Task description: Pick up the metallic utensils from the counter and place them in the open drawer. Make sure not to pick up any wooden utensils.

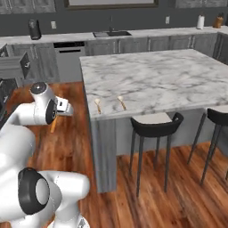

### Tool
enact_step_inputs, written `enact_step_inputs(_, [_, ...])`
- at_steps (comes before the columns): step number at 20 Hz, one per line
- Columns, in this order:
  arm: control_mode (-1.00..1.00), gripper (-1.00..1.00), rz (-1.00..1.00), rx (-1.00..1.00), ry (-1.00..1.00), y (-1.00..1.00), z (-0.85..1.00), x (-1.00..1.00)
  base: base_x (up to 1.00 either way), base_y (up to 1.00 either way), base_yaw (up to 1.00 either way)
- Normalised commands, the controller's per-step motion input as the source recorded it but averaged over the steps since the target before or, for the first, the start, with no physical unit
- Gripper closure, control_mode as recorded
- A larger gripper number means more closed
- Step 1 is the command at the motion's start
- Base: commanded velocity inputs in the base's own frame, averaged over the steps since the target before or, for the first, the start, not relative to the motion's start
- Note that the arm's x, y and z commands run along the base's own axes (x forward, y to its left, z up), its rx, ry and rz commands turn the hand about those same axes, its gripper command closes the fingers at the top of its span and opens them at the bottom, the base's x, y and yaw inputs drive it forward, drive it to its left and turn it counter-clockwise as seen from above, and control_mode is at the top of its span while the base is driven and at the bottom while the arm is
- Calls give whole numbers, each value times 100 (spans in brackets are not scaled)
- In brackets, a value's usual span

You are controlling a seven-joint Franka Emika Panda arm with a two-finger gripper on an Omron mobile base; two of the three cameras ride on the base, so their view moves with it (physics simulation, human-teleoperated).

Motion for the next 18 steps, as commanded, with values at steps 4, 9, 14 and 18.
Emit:
enact_step_inputs(4, [100,100,0,0,0,0,0,0,5,100,31])
enact_step_inputs(9, [100,100,0,0,0,0,0,0,81,100,21])
enact_step_inputs(14, [100,100,0,0,0,0,0,0,100,99,3])
enact_step_inputs(18, [100,100,0,0,0,0,0,0,100,91,0])
